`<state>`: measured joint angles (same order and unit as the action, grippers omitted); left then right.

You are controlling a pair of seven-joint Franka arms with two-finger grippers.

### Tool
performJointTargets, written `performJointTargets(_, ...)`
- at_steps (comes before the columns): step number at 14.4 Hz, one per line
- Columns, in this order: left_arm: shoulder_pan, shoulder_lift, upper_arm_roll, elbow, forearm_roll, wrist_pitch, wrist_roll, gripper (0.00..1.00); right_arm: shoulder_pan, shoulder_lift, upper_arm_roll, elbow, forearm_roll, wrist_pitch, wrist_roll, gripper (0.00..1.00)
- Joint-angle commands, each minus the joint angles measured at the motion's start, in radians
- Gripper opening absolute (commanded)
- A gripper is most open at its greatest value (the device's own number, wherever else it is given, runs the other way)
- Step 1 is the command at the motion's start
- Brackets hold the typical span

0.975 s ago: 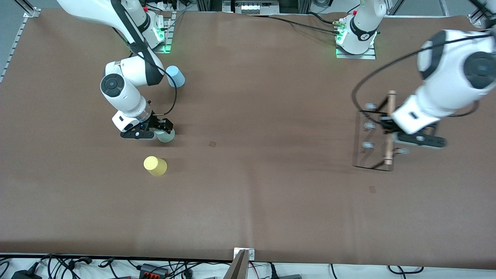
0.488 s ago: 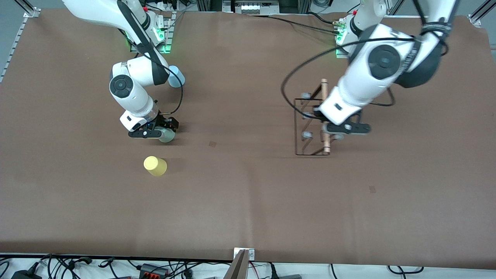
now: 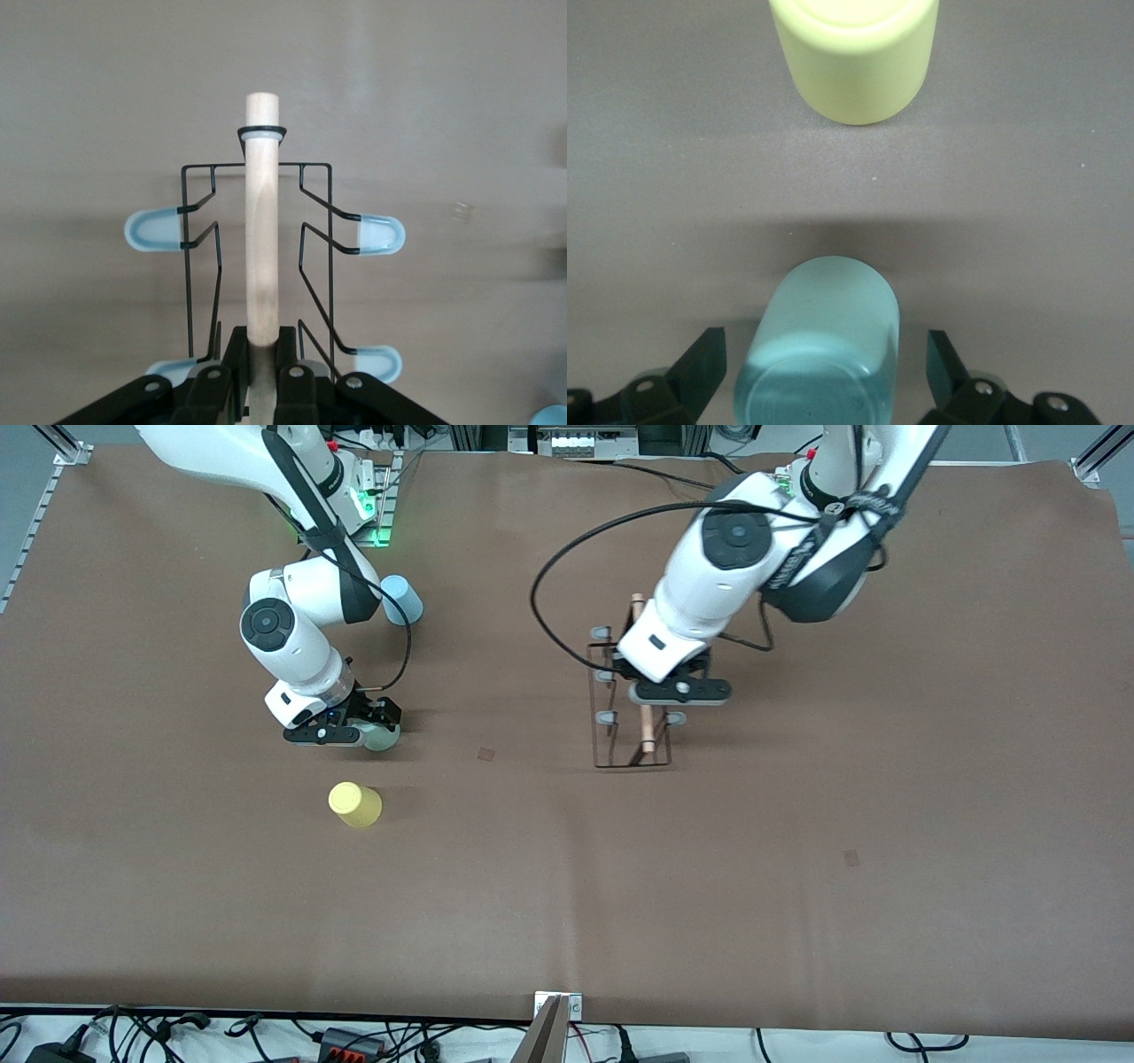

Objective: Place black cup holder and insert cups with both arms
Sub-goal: 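Carry the black cup holder by its handle with the left gripper toward the teal cup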

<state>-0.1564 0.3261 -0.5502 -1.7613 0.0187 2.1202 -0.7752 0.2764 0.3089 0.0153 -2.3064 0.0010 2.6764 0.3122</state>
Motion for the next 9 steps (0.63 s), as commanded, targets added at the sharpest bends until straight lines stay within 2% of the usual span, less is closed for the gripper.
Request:
performJointTargets(1, -0.063, 0.040, 0.004, 0.040, 0.051, 0.026, -0.085, 0.01, 0.000, 0.013, 0.003, 0.008, 0.004, 0.011, 0.004, 1.00)
performJointTargets(3, -0.113, 0.066, 0.004, 0.040, 0.137, 0.061, -0.174, 0.01, 0.003, 0.015, 0.003, 0.008, 0.004, 0.010, 0.008, 1.00)
performJointTargets(4, -0.130, 0.085, 0.003, 0.040, 0.192, 0.079, -0.212, 0.01, 0.004, 0.015, 0.003, 0.008, 0.004, 0.010, 0.008, 0.94)
performJointTargets(5, -0.147, 0.105, 0.001, 0.042, 0.237, 0.096, -0.237, 0.01, 0.006, 0.016, 0.003, 0.008, 0.004, 0.010, 0.008, 0.84)
performJointTargets(8, -0.173, 0.139, 0.003, 0.042, 0.325, 0.133, -0.302, 0.01, 0.007, 0.015, 0.003, 0.016, 0.004, 0.005, -0.013, 0.28)
performJointTargets(9, -0.186, 0.148, 0.003, 0.042, 0.363, 0.133, -0.303, 0.01, 0.007, 0.012, 0.003, 0.024, 0.002, -0.001, -0.019, 0.22)
